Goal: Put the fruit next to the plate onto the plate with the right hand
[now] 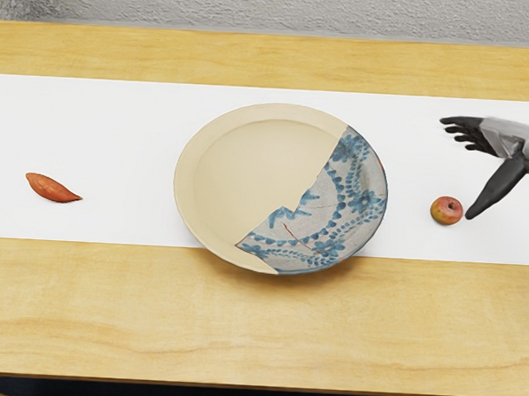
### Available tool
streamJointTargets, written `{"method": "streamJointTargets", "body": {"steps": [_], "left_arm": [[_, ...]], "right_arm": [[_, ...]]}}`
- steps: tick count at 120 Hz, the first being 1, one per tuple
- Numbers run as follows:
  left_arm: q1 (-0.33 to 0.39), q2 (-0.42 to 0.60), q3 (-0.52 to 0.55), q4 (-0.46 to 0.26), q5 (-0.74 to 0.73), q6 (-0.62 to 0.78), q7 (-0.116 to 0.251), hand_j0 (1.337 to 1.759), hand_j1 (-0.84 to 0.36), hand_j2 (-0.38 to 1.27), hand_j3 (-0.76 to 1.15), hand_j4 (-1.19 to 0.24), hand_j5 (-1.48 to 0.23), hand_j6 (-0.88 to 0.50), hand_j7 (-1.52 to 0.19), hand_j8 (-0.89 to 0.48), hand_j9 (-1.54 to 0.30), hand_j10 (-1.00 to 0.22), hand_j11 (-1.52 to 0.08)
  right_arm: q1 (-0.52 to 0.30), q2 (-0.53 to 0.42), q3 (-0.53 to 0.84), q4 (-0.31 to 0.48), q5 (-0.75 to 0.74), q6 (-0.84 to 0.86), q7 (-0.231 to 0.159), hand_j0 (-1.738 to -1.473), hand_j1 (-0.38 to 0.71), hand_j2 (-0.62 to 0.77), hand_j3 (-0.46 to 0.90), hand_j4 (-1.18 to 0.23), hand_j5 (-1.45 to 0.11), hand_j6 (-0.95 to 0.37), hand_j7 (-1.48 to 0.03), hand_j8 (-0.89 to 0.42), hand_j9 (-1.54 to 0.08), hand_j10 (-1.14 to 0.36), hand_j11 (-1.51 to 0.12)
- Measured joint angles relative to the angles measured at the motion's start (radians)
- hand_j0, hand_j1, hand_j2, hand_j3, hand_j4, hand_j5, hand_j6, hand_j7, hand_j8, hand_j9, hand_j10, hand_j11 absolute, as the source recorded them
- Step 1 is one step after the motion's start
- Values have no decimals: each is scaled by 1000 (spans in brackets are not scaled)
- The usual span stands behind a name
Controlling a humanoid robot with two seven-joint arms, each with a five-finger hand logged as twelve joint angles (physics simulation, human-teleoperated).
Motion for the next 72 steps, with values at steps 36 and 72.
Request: {"method": "streamJointTargets", "body": {"steps": [36,72], "left_arm": [[0,0,0,0,0,0,0,1658,55,49,0,-245,-318,-245,-318,-245,-318,-245,-318],[0,0,0,0,0,0,0,1658,55,49,0,-245,-318,-245,-318,-245,-318,-245,-318]], "right_arm": [[-26,-9,-152,128,-83,-329,-25,-1658,-217,-19,0,-118,-147,-121,-146,-119,-147,-117,-147],[-93,39,-227,145,-129,-555,-26,-1658,-71,-42,0,-241,-306,-243,-305,-242,-306,-240,-305]]}}
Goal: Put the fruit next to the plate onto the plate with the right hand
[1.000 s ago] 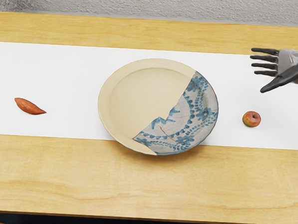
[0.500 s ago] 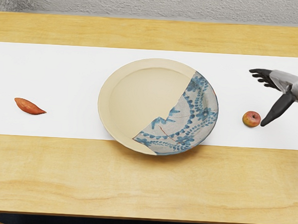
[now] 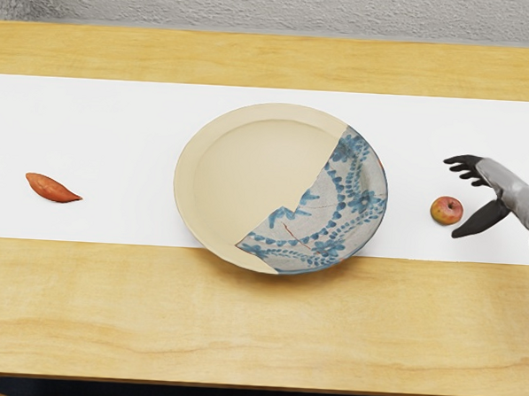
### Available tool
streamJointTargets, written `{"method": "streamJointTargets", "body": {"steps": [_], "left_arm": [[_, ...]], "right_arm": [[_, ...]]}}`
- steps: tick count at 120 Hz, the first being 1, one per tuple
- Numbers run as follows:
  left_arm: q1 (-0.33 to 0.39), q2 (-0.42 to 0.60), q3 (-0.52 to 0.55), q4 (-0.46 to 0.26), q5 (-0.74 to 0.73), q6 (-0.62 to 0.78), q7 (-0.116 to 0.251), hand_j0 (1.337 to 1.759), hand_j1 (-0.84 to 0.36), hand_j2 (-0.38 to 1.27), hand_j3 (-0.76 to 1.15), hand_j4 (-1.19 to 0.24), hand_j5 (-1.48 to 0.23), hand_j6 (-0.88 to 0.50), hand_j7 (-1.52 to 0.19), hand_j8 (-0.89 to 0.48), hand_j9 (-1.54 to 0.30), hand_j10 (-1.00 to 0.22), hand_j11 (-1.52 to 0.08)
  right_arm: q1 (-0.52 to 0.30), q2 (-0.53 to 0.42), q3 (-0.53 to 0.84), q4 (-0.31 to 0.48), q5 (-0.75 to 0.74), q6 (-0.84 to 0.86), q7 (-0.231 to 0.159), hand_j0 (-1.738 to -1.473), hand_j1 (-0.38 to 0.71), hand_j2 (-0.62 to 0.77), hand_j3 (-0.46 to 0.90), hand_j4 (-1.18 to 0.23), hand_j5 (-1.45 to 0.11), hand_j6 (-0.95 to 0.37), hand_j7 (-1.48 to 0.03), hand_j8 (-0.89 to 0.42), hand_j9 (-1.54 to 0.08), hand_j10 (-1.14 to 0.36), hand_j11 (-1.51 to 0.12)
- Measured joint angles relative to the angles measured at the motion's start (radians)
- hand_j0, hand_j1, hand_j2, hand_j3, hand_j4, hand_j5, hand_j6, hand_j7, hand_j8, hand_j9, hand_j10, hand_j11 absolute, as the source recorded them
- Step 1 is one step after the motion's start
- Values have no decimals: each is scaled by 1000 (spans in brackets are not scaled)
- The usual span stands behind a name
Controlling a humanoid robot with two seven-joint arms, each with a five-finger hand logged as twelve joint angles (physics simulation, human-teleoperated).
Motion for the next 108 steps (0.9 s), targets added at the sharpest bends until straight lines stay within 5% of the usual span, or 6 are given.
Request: {"method": "streamJointTargets", "body": {"steps": [108], "left_arm": [[0,0,0,0,0,0,0,1658,55,49,0,-245,-318,-245,-318,-245,-318,-245,-318]], "right_arm": [[-59,105,-41,-57,-21,-212,-1,-1658,169,-82,0,-438,-566,-439,-565,-438,-566,-438,-566]]}}
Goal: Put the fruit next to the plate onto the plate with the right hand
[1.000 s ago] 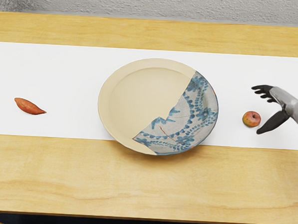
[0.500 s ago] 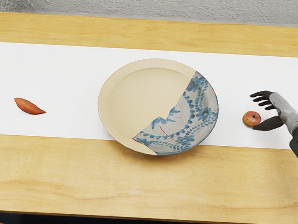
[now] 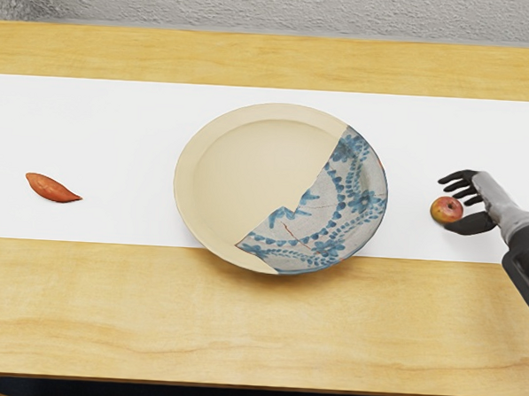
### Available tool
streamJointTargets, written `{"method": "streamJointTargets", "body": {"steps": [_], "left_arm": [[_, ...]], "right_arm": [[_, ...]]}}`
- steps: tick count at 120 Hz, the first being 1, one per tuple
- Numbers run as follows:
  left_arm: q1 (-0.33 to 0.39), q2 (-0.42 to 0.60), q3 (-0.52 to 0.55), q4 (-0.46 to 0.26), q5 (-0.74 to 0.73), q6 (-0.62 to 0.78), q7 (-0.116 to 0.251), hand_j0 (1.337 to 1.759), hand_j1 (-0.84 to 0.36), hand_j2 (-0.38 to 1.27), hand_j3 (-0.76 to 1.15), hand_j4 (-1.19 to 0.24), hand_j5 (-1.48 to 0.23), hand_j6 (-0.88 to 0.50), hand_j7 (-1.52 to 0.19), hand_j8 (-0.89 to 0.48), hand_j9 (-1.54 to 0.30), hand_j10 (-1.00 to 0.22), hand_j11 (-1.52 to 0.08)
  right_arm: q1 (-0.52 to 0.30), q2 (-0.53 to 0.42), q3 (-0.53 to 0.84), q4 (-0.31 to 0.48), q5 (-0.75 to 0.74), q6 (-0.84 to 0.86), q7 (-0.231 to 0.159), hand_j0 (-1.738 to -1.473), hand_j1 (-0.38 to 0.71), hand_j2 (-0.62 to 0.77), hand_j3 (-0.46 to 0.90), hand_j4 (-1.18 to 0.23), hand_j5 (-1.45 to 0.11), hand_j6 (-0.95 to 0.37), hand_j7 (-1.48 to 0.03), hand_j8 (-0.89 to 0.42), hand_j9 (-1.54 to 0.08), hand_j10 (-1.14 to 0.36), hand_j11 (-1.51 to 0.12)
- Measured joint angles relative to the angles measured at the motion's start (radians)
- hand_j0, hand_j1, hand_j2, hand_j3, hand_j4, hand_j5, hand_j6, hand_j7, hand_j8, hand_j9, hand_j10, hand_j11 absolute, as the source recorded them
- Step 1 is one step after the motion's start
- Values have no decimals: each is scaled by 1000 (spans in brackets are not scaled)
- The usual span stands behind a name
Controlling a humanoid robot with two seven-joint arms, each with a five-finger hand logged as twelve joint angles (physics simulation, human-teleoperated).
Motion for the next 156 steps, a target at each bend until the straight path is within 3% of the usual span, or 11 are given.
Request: {"method": "streamJointTargets", "body": {"steps": [32,62,97,99,100,102,105,119,156], "left_arm": [[0,0,0,0,0,0,0,1658,55,49,0,-245,-318,-245,-318,-245,-318,-245,-318],[0,0,0,0,0,0,0,1658,55,49,0,-245,-318,-245,-318,-245,-318,-245,-318],[0,0,0,0,0,0,0,1658,55,49,0,-245,-318,-245,-318,-245,-318,-245,-318],[0,0,0,0,0,0,0,1658,55,49,0,-245,-318,-245,-318,-245,-318,-245,-318],[0,0,0,0,0,0,0,1658,55,49,0,-245,-318,-245,-318,-245,-318,-245,-318],[0,0,0,0,0,0,0,1658,55,49,0,-245,-318,-245,-318,-245,-318,-245,-318],[0,0,0,0,0,0,0,1658,55,49,0,-245,-318,-245,-318,-245,-318,-245,-318],[0,0,0,0,0,0,0,1658,55,49,0,-245,-318,-245,-318,-245,-318,-245,-318],[0,0,0,0,0,0,0,1658,55,49,0,-245,-318,-245,-318,-245,-318,-245,-318]], "right_arm": [[13,28,-8,-14,0,0,-48,-1658,194,-85,0,-460,-591,-460,-592,-457,-593,-459,-593],[19,49,-14,-22,-2,1,-58,-1656,259,-59,0,-538,-692,-457,-694,-393,-698,-535,-698],[16,51,-13,-44,-14,2,-54,-1635,271,175,-47,-679,-883,-428,-882,-416,-896,-673,-898],[17,51,-13,-44,-13,2,-54,-1636,271,193,-65,-685,-891,-430,-889,-420,-904,-679,-905],[17,50,-12,-44,-12,2,-54,-1640,273,193,12,-687,-894,-434,-893,-423,-907,-681,-909],[18,50,-11,-44,-10,3,-54,-1646,280,226,41,-692,-900,-443,-899,-432,-913,-686,-915],[18,49,-9,-44,-6,5,-54,-1648,282,272,-18,-698,-910,-458,-908,-444,-922,-693,-923],[26,38,-3,-42,10,21,-51,-1652,295,329,1,-710,-956,-450,-937,-438,-961,-708,-963],[69,-50,142,-36,126,302,-45,-1657,301,330,1,-714,-1018,-424,-966,-400,-1014,-715,-1020]]}}
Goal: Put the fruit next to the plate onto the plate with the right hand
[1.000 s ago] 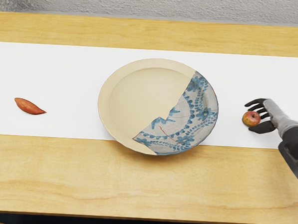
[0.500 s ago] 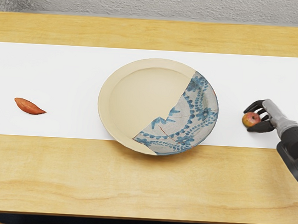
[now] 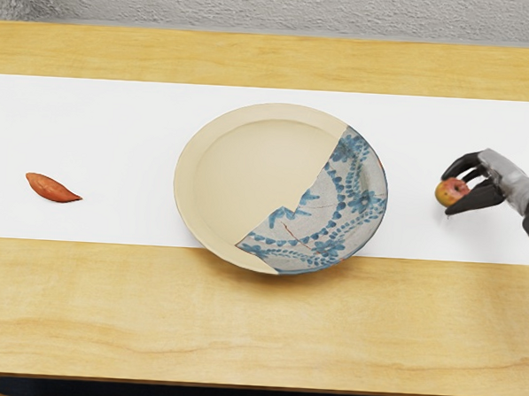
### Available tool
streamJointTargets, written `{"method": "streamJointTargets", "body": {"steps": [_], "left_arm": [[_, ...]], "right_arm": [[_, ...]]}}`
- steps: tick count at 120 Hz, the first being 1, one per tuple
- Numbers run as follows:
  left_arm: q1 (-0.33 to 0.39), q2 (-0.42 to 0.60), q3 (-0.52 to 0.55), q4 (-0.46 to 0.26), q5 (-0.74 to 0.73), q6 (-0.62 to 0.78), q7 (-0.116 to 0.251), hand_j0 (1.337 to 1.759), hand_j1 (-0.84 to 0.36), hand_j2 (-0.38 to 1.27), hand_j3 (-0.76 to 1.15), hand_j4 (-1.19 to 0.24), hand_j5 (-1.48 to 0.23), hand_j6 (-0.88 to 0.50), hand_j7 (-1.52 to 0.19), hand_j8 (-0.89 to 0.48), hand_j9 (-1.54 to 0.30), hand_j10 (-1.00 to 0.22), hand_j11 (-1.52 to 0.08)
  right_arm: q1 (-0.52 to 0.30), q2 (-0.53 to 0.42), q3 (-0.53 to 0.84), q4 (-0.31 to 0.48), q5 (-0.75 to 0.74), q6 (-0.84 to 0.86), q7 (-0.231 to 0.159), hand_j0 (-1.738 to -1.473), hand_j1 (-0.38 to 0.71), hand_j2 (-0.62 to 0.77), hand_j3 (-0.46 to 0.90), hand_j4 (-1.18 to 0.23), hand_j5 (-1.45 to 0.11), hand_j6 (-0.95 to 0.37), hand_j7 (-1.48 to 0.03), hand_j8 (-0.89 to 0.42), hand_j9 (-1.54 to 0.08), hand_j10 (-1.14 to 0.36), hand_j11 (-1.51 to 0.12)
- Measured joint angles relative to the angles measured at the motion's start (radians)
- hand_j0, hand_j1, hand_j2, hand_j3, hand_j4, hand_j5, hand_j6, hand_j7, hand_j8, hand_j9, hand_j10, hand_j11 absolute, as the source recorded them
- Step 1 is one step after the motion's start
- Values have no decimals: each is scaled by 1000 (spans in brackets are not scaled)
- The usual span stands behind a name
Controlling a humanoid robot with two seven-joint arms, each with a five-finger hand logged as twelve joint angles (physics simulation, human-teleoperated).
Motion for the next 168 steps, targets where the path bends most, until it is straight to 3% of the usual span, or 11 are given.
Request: {"method": "streamJointTargets", "body": {"steps": [26,49,114,150,168], "left_arm": [[0,0,0,0,0,0,0,1658,55,49,0,-245,-318,-245,-318,-245,-318,-245,-318],[0,0,0,0,0,0,0,1658,55,49,0,-245,-318,-245,-318,-245,-318,-245,-318],[0,0,0,0,0,0,0,1658,55,49,0,-245,-318,-245,-318,-245,-318,-245,-318],[0,0,0,0,0,0,0,1658,55,49,0,-245,-318,-245,-318,-245,-318,-245,-318],[0,0,0,0,0,0,0,1658,55,49,0,-245,-318,-245,-318,-245,-318,-245,-318]], "right_arm": [[4,-69,140,-4,112,280,33,-1657,284,303,1,-716,-1022,-436,-969,-411,-1008,-723,-1012],[8,-54,231,-1,168,449,48,-1658,274,294,1,-717,-1024,-441,-970,-423,-1002,-728,-1004],[80,267,251,0,79,489,23,-1658,280,300,1,-716,-1040,-433,-974,-415,-1001,-733,-1002],[84,454,237,-64,-94,467,-4,-1658,284,303,1,-714,-1045,-428,-975,-407,-1004,-731,-1004],[85,499,213,-88,-147,442,-9,-1658,301,327,1,-714,-1043,-427,-975,-403,-1008,-731,-1011]]}}
